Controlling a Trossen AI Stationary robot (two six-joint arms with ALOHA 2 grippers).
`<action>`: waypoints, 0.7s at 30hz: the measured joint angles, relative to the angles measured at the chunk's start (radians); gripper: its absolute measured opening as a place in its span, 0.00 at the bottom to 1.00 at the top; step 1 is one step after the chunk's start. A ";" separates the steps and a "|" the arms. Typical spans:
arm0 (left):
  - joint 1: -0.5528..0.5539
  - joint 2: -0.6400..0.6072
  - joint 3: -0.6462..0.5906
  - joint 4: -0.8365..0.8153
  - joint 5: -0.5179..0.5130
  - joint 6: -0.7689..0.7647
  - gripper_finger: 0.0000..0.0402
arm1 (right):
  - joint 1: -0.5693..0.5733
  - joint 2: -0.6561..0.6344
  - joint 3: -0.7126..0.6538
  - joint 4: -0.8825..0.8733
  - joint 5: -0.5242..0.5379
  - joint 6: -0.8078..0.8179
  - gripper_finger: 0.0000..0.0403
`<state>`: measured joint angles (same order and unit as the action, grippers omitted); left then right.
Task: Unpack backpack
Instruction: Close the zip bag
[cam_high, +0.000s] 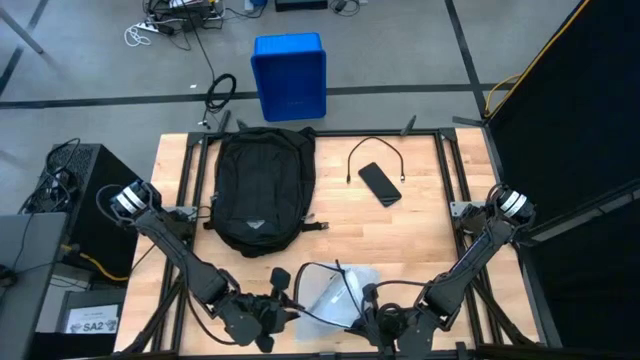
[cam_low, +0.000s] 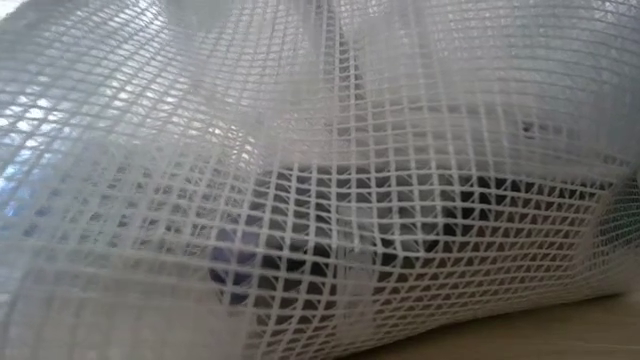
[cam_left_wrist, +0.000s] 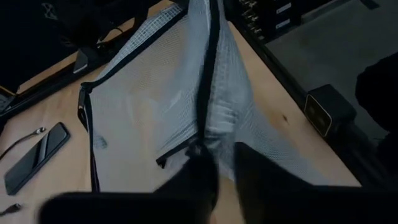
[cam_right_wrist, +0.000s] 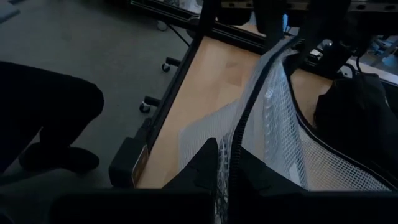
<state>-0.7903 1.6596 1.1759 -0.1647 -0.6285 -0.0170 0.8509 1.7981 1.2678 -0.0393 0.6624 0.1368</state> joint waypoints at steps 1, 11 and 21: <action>0.001 0.000 0.000 0.000 0.003 0.012 0.03 | 0.000 0.000 0.000 0.000 0.000 0.000 0.00; 0.003 -0.011 0.078 -0.086 -0.123 0.221 0.00 | -0.001 -0.008 0.000 0.018 0.215 -0.203 0.00; 0.003 -0.013 0.384 -0.432 -0.280 0.357 0.00 | 0.006 -0.018 0.065 0.100 0.423 -0.449 0.00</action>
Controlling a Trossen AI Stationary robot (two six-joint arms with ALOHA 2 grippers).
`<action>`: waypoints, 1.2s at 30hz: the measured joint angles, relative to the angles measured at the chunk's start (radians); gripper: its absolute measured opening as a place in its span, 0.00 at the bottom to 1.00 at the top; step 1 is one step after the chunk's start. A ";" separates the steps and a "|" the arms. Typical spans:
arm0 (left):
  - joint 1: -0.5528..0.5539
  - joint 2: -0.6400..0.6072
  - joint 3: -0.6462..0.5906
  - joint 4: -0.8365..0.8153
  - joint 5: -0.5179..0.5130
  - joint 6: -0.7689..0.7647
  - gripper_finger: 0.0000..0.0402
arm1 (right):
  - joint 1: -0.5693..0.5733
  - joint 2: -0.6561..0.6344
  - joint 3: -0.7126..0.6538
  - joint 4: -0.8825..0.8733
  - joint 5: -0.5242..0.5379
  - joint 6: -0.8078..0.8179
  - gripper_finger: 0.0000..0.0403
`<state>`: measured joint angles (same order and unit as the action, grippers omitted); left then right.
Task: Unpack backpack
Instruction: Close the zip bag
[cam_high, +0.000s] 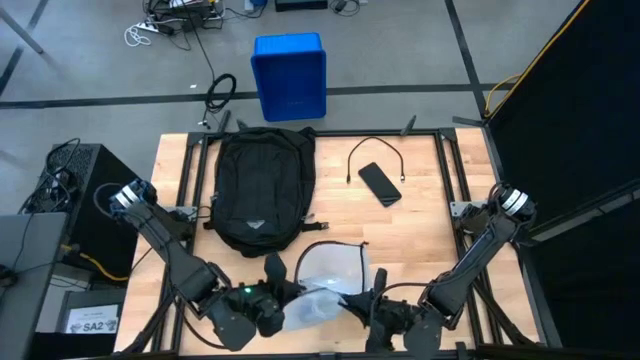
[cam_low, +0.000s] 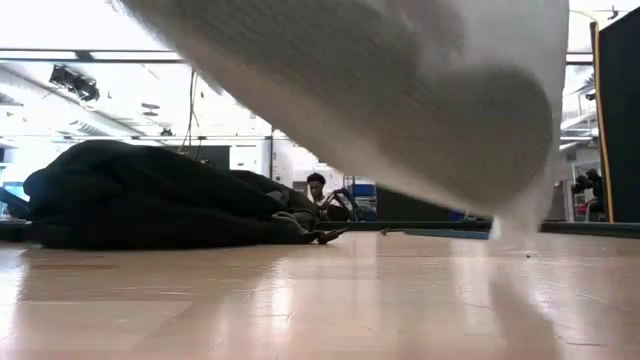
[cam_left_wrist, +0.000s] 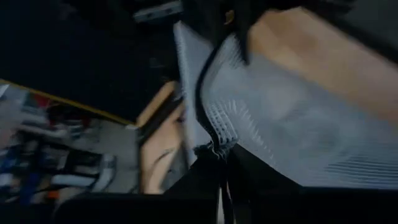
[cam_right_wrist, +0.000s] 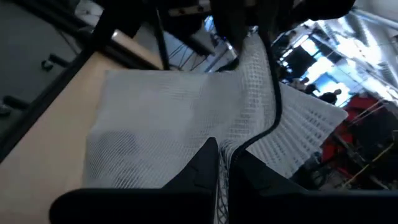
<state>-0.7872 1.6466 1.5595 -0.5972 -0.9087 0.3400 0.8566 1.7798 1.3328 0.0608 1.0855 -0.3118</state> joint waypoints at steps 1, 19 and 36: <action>0.000 -0.001 0.014 -0.029 -0.020 -0.001 0.00 | 0.001 0.000 0.008 0.001 0.004 -0.005 0.00; 0.116 0.000 0.033 -0.312 0.075 -0.221 0.00 | -0.035 0.000 0.013 -0.038 0.111 -0.048 0.00; 0.145 -0.031 -0.057 -0.073 0.233 -0.258 0.00 | -0.007 0.000 0.013 -0.034 0.071 -0.031 0.00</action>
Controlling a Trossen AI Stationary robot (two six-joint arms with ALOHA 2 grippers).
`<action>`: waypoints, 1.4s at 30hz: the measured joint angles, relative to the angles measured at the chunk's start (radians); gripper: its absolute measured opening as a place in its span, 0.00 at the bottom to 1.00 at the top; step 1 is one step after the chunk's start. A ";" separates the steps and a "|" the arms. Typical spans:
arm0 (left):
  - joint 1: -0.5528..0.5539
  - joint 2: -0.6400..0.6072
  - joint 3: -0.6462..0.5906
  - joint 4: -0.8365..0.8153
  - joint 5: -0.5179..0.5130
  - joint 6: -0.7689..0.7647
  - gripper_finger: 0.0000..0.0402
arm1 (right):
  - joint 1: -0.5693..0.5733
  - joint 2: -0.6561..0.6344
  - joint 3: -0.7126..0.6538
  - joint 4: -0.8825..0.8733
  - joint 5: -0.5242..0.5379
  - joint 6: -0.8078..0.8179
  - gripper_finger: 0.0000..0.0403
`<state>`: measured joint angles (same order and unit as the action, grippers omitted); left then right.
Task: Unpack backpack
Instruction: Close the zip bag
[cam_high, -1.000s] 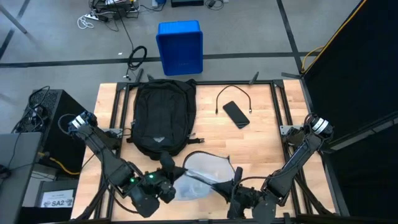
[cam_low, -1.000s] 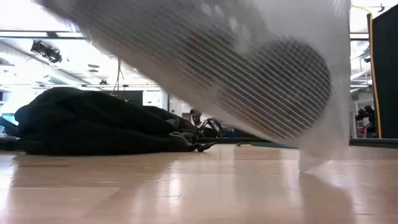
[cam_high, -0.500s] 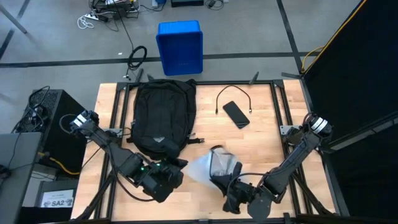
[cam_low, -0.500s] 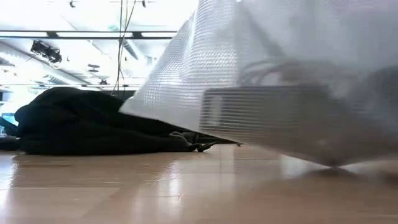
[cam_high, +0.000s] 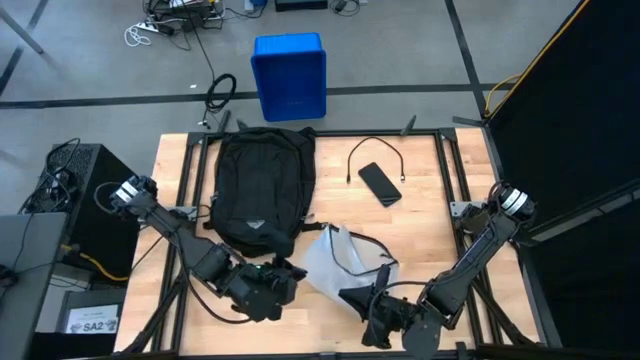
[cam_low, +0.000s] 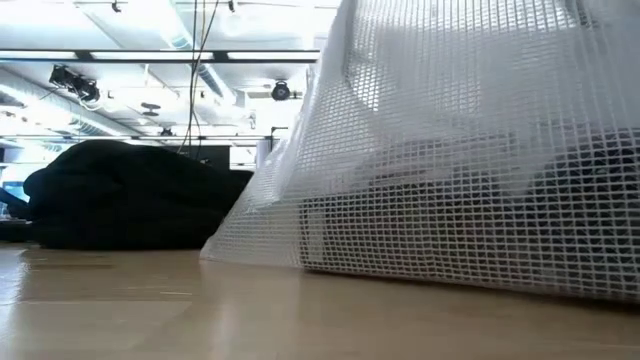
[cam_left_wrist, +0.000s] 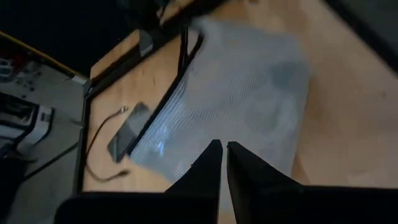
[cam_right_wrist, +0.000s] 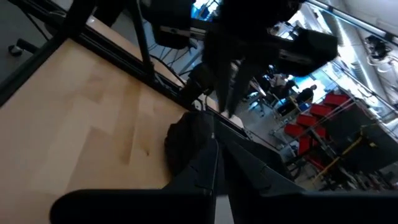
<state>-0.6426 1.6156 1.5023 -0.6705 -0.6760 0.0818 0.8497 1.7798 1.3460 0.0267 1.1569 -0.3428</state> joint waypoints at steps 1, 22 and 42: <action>0.009 -0.001 -0.004 0.037 0.022 0.018 0.00 | 0.000 0.000 0.000 -0.001 -0.002 0.000 0.00; 0.091 0.000 -0.016 0.161 0.239 0.087 0.17 | 0.024 -0.148 -0.001 -0.209 -0.003 0.425 0.00; 0.072 -0.054 -0.287 0.472 0.313 0.156 0.14 | -0.514 -0.387 -0.001 -1.234 -0.768 1.220 0.09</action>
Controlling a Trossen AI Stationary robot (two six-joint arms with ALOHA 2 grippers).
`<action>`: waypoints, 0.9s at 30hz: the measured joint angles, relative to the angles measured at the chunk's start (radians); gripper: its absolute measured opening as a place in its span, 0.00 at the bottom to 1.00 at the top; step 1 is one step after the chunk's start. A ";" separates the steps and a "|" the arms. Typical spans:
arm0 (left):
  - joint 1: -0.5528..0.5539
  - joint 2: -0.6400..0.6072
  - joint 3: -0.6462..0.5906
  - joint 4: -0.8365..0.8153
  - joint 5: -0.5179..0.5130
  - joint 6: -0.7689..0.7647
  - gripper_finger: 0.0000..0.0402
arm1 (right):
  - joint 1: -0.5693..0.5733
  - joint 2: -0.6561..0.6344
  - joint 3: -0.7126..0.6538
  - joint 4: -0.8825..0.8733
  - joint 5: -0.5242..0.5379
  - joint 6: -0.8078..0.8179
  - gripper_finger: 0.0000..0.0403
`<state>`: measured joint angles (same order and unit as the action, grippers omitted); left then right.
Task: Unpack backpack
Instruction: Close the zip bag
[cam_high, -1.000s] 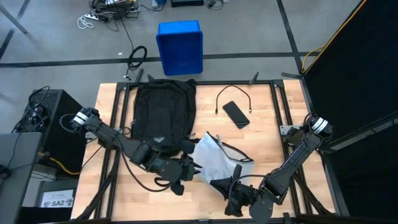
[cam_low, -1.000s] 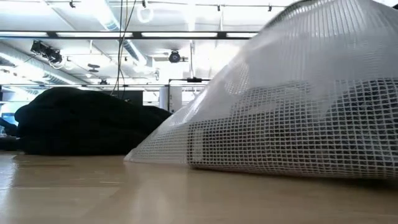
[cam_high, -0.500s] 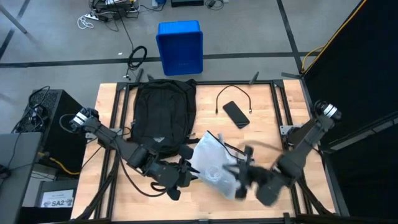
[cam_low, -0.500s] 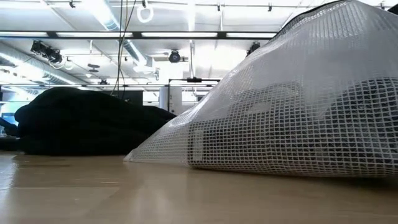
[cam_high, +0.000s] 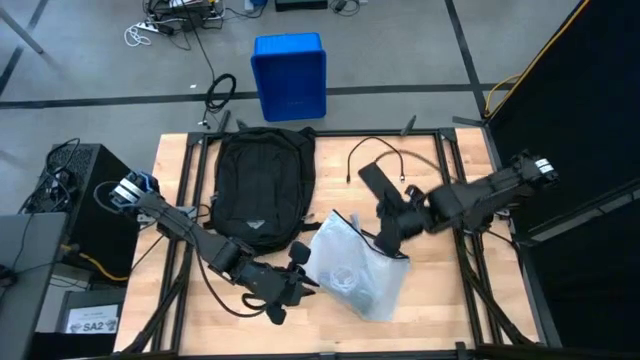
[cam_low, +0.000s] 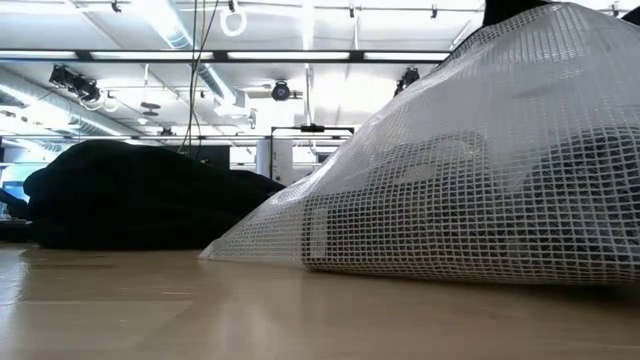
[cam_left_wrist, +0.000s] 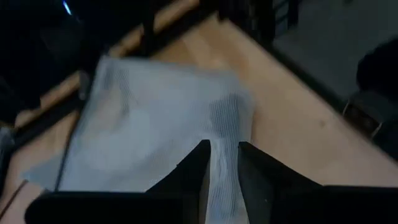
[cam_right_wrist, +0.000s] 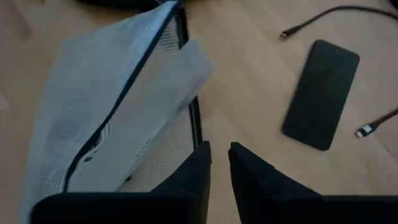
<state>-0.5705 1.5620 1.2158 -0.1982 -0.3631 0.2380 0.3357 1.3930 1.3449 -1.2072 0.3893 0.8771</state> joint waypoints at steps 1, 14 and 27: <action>0.000 -0.023 -0.037 0.048 0.000 0.004 0.13 | -0.025 -0.013 -0.002 -0.001 -0.019 -0.011 0.11; -0.064 -0.277 -0.513 0.548 -0.008 -0.091 0.11 | -0.295 -0.130 -0.291 0.305 -0.436 -0.167 0.18; -0.065 -0.278 -0.568 0.650 -0.020 -0.021 0.11 | -0.557 -0.144 -0.625 0.566 -0.929 -0.246 0.30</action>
<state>-0.6353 1.2839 0.6476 0.4518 -0.3834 0.2171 -0.2211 1.2488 0.7196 -0.6410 -0.5399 0.6310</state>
